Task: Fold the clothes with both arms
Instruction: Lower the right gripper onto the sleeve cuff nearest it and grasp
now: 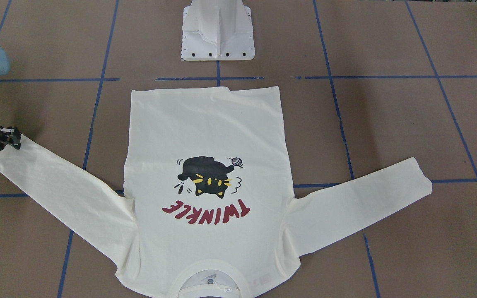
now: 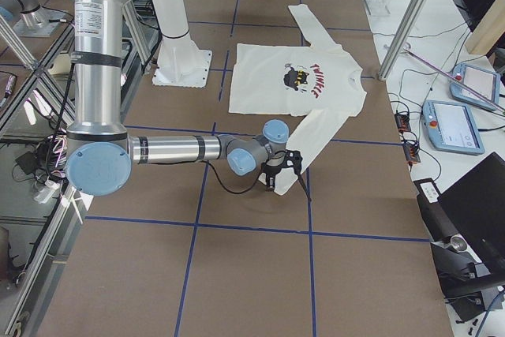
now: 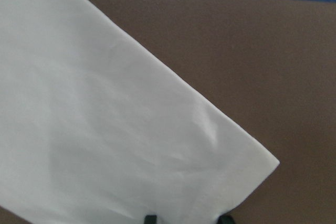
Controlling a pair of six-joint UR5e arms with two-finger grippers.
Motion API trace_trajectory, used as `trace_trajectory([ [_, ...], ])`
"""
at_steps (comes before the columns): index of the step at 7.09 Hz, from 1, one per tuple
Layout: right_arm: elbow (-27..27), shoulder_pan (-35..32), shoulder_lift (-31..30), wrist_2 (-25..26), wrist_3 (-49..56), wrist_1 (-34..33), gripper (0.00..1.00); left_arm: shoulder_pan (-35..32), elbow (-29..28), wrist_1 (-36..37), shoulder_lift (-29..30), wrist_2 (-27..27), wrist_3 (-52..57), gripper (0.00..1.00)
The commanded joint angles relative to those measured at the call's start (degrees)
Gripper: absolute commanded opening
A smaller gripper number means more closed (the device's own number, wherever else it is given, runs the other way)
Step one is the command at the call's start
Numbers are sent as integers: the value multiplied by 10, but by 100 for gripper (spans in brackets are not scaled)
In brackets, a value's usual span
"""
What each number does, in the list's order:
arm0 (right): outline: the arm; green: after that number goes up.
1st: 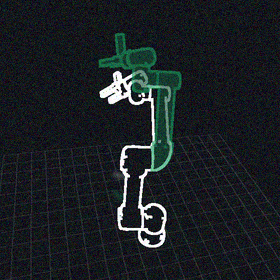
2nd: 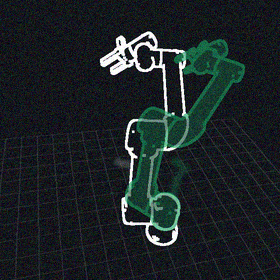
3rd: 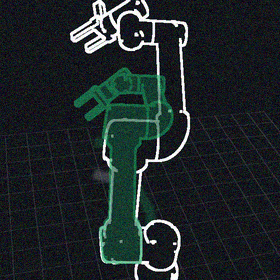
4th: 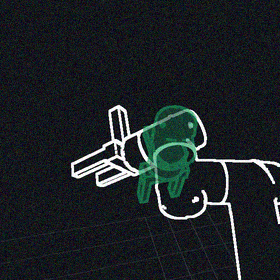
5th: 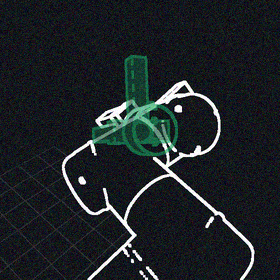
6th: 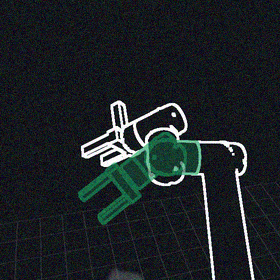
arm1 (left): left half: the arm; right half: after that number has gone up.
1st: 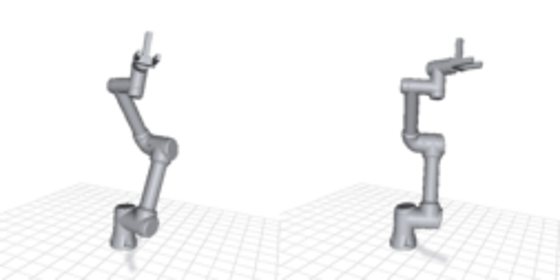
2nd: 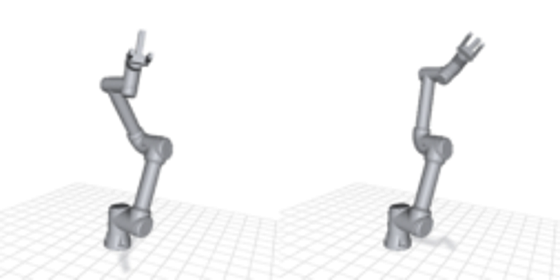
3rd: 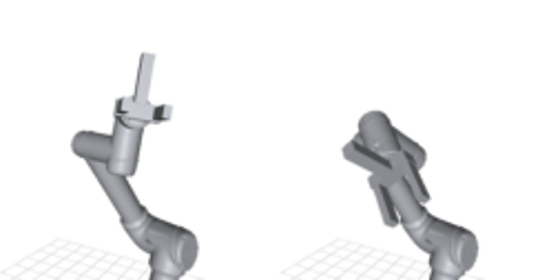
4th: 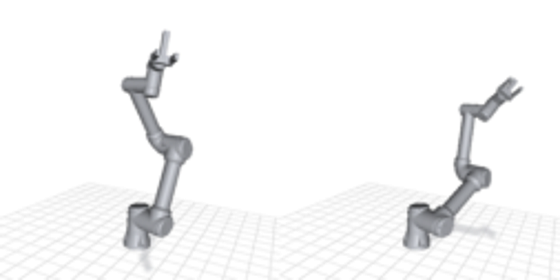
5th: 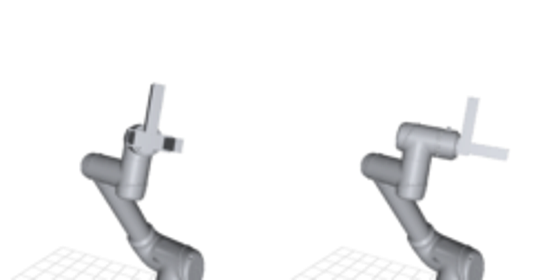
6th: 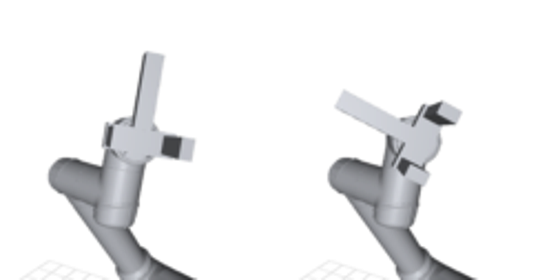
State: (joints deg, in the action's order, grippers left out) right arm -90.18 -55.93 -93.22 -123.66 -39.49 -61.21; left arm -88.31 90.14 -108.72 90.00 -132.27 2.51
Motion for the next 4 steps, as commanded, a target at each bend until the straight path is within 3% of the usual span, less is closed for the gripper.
trace_trajectory([
  [1,0,-1,1,-2,2,0,5,0,0,0,1,0,0,100],
  [2,-4,-1,1,-2,2,0,0,0,0,0,1,0,0,100],
  [4,-11,-4,0,-1,-2,25,0,0,2,-1,1,0,0,100],
])
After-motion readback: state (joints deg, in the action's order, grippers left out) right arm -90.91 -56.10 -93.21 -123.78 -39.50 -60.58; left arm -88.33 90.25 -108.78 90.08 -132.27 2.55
